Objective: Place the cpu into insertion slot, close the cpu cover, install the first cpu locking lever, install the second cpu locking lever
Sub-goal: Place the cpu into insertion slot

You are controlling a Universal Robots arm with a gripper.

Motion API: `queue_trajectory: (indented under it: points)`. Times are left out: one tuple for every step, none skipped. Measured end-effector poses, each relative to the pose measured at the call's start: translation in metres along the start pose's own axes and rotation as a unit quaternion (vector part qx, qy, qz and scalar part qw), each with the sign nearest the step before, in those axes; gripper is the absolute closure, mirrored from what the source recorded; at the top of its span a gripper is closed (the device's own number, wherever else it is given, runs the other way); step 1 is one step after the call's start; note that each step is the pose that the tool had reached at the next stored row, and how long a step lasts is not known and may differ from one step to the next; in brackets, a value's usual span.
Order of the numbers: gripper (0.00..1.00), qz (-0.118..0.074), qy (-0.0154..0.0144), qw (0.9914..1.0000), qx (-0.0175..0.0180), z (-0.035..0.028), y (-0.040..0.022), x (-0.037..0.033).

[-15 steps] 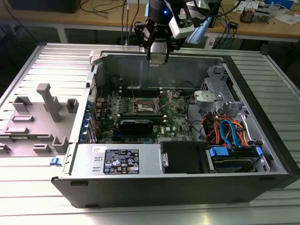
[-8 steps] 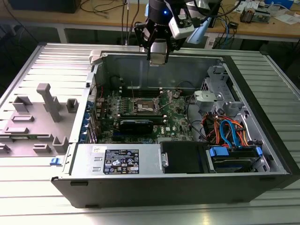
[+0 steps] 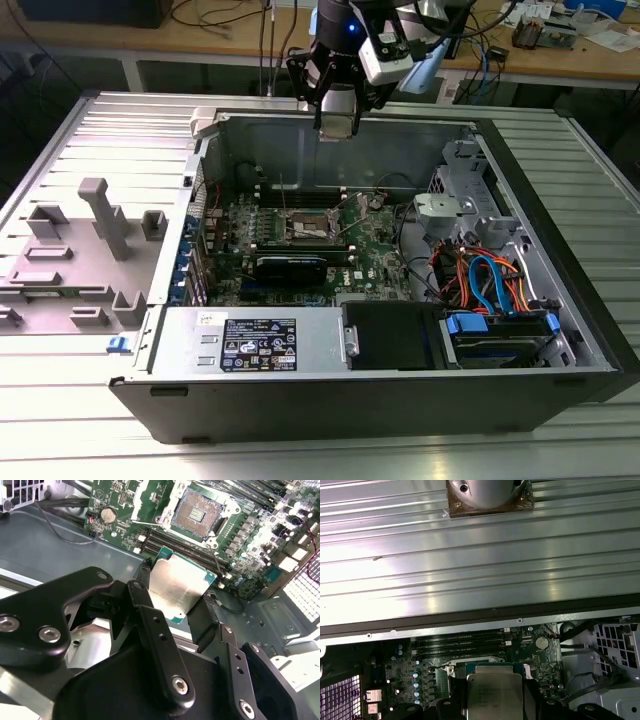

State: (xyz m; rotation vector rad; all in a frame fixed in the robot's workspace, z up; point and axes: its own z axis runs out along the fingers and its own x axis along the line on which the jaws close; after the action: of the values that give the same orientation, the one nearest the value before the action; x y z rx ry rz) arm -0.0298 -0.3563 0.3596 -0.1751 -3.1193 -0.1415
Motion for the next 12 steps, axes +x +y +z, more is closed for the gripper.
queue_trajectory:
  points:
    - [0.46,0.006,-0.0004,0.99998,-0.0001,0.0004,-0.0008,0.0]
    - [0.46,0.009,-0.0007,0.99996,0.0,0.0007,-0.001,-0.0001]
    - [0.46,0.012,-0.001,0.99992,-0.0001,0.0009,-0.0013,-0.0001]
    - [0.46,0.016,-0.0013,0.99988,-0.0002,0.0013,-0.0019,-0.0003]
    - [0.46,0.018,-0.0015,0.99984,-0.0003,0.0015,-0.0028,-0.0004]
    - [0.46,0.02,-0.0017,0.9998,-0.0003,0.0016,-0.0041,-0.0005]
    - [0.46,0.023,-0.0019,0.99974,-0.0004,0.0017,-0.0064,-0.0007]
    - [0.46,0.024,-0.002,0.99971,-0.0005,0.0017,-0.0073,-0.0008]
    - [0.46,0.024,-0.0021,0.9997,-0.0005,0.0018,-0.0077,-0.0008]
    - [0.46,0.025,-0.0021,0.99969,-0.0005,0.0018,-0.008,-0.0009]
    - [0.46,0.025,-0.0021,0.99969,-0.0004,0.0019,-0.0082,-0.0009]
    - [0.46,0.025,-0.0021,0.99969,-0.0004,0.0018,-0.0086,-0.001]
